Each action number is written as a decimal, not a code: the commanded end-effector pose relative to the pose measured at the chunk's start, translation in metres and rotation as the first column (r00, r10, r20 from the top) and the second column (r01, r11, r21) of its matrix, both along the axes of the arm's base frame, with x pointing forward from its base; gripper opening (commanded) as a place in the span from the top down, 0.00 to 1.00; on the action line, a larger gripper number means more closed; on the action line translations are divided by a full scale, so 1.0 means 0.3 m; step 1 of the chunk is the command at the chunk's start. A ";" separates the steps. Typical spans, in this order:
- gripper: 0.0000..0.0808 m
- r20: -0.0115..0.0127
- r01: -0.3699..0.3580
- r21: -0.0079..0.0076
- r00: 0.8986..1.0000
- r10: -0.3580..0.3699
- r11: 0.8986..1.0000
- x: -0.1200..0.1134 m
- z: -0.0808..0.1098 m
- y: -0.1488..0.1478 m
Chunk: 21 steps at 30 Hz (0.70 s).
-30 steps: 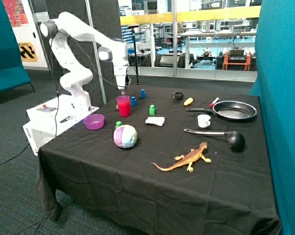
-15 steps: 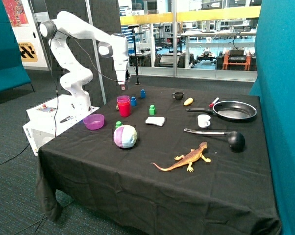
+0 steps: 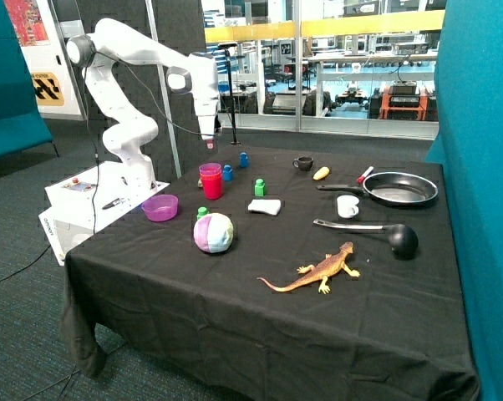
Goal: Stack the cups
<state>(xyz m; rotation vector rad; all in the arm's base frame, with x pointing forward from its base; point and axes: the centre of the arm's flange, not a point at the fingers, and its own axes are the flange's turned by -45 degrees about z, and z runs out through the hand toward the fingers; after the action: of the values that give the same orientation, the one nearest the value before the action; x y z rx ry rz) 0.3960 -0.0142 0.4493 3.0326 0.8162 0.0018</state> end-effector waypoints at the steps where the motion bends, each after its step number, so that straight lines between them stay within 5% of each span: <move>1: 0.37 -0.001 -0.005 0.001 1.000 0.005 1.000 0.016 0.002 -0.014; 21: 0.39 -0.001 -0.029 0.001 1.000 0.029 1.000 0.088 -0.029 0.011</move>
<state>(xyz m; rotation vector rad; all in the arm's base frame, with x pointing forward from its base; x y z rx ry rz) 0.4126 -0.0174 0.4431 3.0292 0.8316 -0.0027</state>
